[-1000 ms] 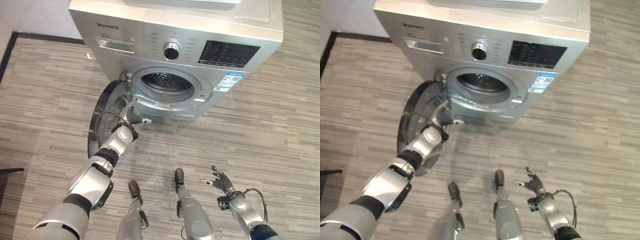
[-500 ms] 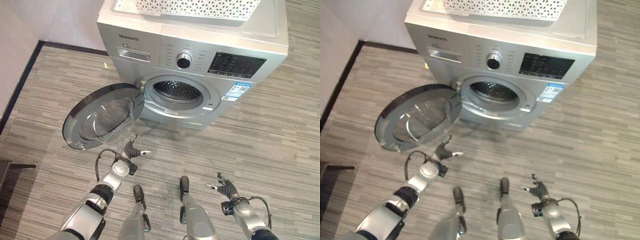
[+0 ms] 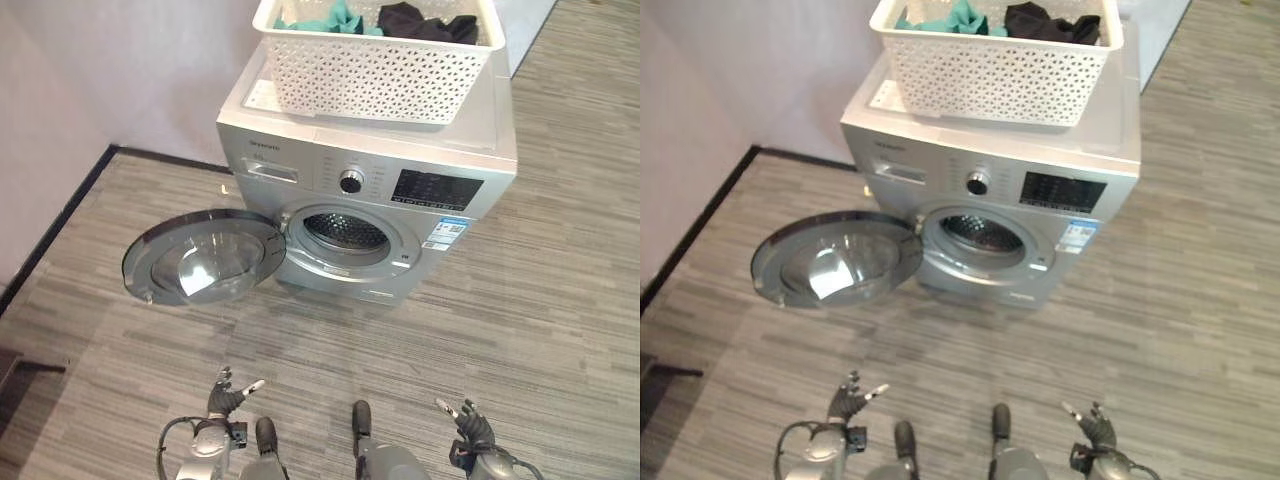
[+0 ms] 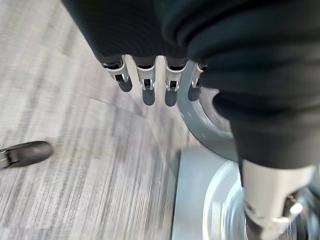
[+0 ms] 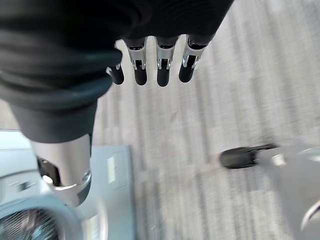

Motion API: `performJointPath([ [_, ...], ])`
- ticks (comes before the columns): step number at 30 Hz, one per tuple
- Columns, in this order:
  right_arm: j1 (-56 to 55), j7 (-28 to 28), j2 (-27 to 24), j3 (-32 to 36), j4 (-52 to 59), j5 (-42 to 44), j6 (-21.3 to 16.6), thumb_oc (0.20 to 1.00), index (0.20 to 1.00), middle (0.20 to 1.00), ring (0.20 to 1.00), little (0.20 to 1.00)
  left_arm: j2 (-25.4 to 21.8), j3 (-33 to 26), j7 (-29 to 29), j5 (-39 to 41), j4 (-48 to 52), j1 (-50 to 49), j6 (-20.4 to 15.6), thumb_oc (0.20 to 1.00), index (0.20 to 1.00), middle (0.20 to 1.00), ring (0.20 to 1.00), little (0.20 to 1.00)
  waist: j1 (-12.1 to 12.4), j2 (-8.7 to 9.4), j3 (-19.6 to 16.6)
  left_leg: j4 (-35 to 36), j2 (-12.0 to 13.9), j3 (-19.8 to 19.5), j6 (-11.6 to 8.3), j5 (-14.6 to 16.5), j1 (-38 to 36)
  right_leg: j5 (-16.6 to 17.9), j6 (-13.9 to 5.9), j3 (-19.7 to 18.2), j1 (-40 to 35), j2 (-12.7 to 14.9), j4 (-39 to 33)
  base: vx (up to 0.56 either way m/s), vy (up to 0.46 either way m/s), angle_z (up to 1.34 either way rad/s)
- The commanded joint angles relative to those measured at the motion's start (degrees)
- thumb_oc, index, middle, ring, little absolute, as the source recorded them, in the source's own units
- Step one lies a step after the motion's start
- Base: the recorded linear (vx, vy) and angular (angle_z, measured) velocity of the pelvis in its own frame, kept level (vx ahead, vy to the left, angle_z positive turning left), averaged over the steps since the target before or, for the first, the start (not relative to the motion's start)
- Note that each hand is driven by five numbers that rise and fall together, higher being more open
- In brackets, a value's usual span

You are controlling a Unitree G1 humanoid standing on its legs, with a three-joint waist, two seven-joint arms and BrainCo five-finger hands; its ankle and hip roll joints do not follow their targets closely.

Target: Grab the laundry basket,head to the washer,open it,put in the laundry and shut it.

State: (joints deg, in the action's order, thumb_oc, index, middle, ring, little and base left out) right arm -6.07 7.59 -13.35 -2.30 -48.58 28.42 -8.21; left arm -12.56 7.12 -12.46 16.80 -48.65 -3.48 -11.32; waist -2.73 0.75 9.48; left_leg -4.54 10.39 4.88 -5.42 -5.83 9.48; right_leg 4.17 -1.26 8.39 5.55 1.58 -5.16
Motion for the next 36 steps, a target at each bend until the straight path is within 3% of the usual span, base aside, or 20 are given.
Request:
performJointPath([
  [1,0.70,2.55,-2.10,0.58,5.76,0.41,-1.75,1.000,1.000,1.000,1.000,1.000,-0.60,0.47,0.47,3.06,-2.28,3.15,-1.68,1.000,1.000,1.000,1.000,1.000,1.49,1.90,3.39,-20.09,0.57,-1.68,1.10,3.41,5.47,-7.59,0.19,-1.88,-4.66,0.07,0.16,0.07,-0.051,0.34],
  [3,0.97,3.20,-2.18,0.50,5.83,0.42,-1.71,1.000,1.000,1.000,1.000,1.000,-0.27,1.02,0.01,2.37,-3.36,3.49,-1.58,1.000,1.000,1.000,1.000,1.000,1.57,1.57,3.49,-19.37,1.03,0.68,1.17,4.36,5.74,-8.32,0.15,-1.09,-5.46,0.23,0.16,0.07,0.032,0.49],
  [6,2.26,5.14,-2.14,0.25,7.54,0.60,-1.75,1.000,1.000,1.000,1.000,1.000,0.11,2.87,-0.92,-1.08,-6.20,4.82,-0.51,1.000,1.000,1.000,1.000,1.000,1.41,1.99,2.67,-13.28,-0.04,7.75,1.23,6.39,8.53,-9.31,-0.51,0.99,-5.71,1.62,0.16,0.08,0.121,0.34],
  [8,3.62,5.95,-1.95,-0.74,8.15,0.28,-1.71,1.000,1.000,1.000,1.000,1.000,0.15,4.08,-2.11,-3.88,-7.79,6.02,0.31,1.000,1.000,1.000,1.000,1.000,1.45,2.00,2.31,-9.44,-0.58,10.95,0.49,4.40,10.49,-10.21,-0.92,2.49,-6.18,1.75,0.16,0.12,0.167,0.55],
  [10,4.84,6.17,-1.73,-1.61,7.68,-0.02,-1.69,1.000,1.000,1.000,1.000,1.000,0.46,4.33,-3.12,-4.34,-7.75,6.20,0.88,1.000,1.000,1.000,1.000,1.000,1.99,1.75,2.16,-7.03,-0.71,11.23,-0.06,3.21,10.30,-11.44,-1.55,3.86,-7.98,1.89,0.16,0.21,0.211,0.39],
  [12,5.01,6.24,-0.95,-1.99,6.99,-0.18,-1.55,1.000,1.000,1.000,1.000,1.000,0.55,4.15,-3.48,-4.15,-7.93,5.69,0.87,1.000,1.000,1.000,1.000,1.000,2.47,2.03,1.56,-8.23,-1.60,10.36,0.88,4.65,9.58,-12.34,-2.28,4.91,-10.88,2.82,1.18,0.31,0.227,0.01],
  [13,4.77,6.23,-0.36,-1.68,6.88,0.07,-1.60,1.000,1.000,1.000,1.000,1.000,0.48,4.18,-3.28,-3.75,-7.93,5.38,1.16,1.000,1.000,1.000,1.000,1.000,2.65,2.30,1.14,-8.49,-2.65,9.93,1.72,5.55,8.98,-12.78,-2.54,5.23,-11.53,3.67,3.61,0.48,0.381,0.00],
  [15,4.99,5.21,1.17,-1.65,6.98,1.17,-1.22,1.000,1.000,1.000,1.000,1.000,-0.56,4.01,-2.34,-3.34,-6.97,5.37,2.28,1.000,1.000,1.000,1.000,1.000,3.28,2.76,0.41,-6.44,-5.84,9.43,4.88,8.28,4.40,-14.72,-3.32,5.79,-8.87,5.70,19.91,0.41,0.386,0.05],
  [16,5.00,5.21,1.19,-1.66,6.97,1.17,-1.22,1.000,1.000,1.000,1.000,1.000,-0.58,4.00,-2.34,-3.34,-6.94,5.36,2.30,1.000,1.000,1.000,1.000,1.000,3.30,2.86,0.39,-6.39,-5.97,9.50,4.95,8.31,4.39,-14.91,-3.40,5.73,-8.69,5.88,20.26,0.18,0.239,0.05],
  [19,6.95,4.70,2.06,-2.70,6.96,1.53,-1.01,1.000,1.000,1.000,1.000,1.000,-1.87,4.63,-2.84,-5.67,-6.04,6.46,3.08,1.000,1.000,1.000,1.000,1.000,2.27,2.70,2.25,-6.51,-9.33,8.17,8.82,11.72,1.16,-8.10,-6.34,2.89,-0.49,9.11,39.95,0.17,0.283,0.29],
  [21,7.12,4.79,2.58,-2.75,8.03,1.90,-1.22,1.000,1.000,1.000,1.000,1.000,-2.04,4.44,-3.28,-5.80,-6.30,6.82,3.14,1.000,1.000,1.000,1.000,1.000,2.07,1.71,2.69,-5.23,-9.81,7.50,9.76,12.34,-1.24,-7.21,-6.18,3.01,3.01,11.21,43.89,0.20,0.175,0.38],
  [23,7.09,5.26,2.65,-1.55,8.31,3.44,-1.72,1.000,1.000,1.000,1.000,1.000,-2.09,4.13,-3.36,-5.66,-6.79,7.05,3.02,1.000,1.000,1.000,1.000,1.000,1.77,0.69,2.62,-3.48,-9.98,6.12,9.16,12.13,-2.99,-9.52,-5.17,4.03,4.09,12.20,37.23,0.23,0.034,0.39],
  [25,7.19,6.89,2.42,2.62,5.67,6.65,-2.21,1.000,1.000,1.000,1.000,1.000,-1.81,4.20,-3.20,-6.26,-7.30,7.20,2.88,1.000,1.000,1.000,1.000,1.000,0.88,-0.40,2.22,-2.68,-9.74,4.43,8.26,12.09,-3.52,-6.63,-5.60,2.39,4.89,13.62,21.79,0.16,-0.065,0.40],
  [26,7.20,6.88,2.40,2.64,5.65,6.66,-2.22,1.000,1.000,1.000,1.000,1.000,-1.79,4.21,-3.20,-6.26,-7.30,7.20,2.88,1.000,1.000,1.000,1.000,1.000,0.86,-0.49,2.30,-2.69,-9.67,4.38,8.25,12.12,-3.60,-6.50,-5.60,2.49,4.64,13.53,21.52,0.12,-0.069,0.52],
  [28,7.31,8.45,2.04,6.08,3.78,7.40,-2.18,1.000,1.000,1.000,1.000,1.000,-1.67,4.24,-3.14,-6.98,-7.74,7.37,2.82,1.000,1.000,1.000,1.000,1.000,0.39,-0.04,2.25,-2.75,-10.22,3.43,7.67,13.07,-4.26,-1.53,-7.51,0.21,4.45,15.39,11.27,0.14,-0.087,0.35],
  [31,7.74,11.06,1.22,12.84,1.62,11.33,-3.56,1.000,1.000,1.000,1.000,1.000,-1.65,4.16,-3.22,-8.40,-8.64,7.17,3.11,1.000,1.000,1.000,1.000,1.000,-0.15,0.63,2.12,-3.20,-10.66,2.48,7.11,14.37,-5.21,2.91,-9.39,-2.06,5.59,16.78,5.91,0.17,-0.125,0.27],
  [33,6.99,14.02,0.70,20.68,1.23,18.34,-6.07,1.000,1.000,1.000,1.000,1.000,-1.71,4.02,-2.99,-9.05,-9.37,6.94,4.01,1.000,1.000,1.000,1.000,1.000,-0.43,2.27,1.12,-4.20,-11.77,1.03,6.54,15.54,-5.68,5.43,-10.73,-2.83,3.69,17.19,5.29,0.28,-0.263,0.53],
  [36,6.28,17.39,-1.96,24.78,8.41,16.93,-7.90,1.000,1.000,1.000,1.000,1.000,-1.13,1.35,-2.89,-8.67,-12.50,5.73,4.88,1.000,1.000,1.000,1.000,1.000,-0.22,3.00,-1.92,-3.16,-10.58,0.29,5.35,15.96,-7.63,5.42,-11.31,-1.72,2.13,15.84,5.01,0.24,-0.250,0.54],
])
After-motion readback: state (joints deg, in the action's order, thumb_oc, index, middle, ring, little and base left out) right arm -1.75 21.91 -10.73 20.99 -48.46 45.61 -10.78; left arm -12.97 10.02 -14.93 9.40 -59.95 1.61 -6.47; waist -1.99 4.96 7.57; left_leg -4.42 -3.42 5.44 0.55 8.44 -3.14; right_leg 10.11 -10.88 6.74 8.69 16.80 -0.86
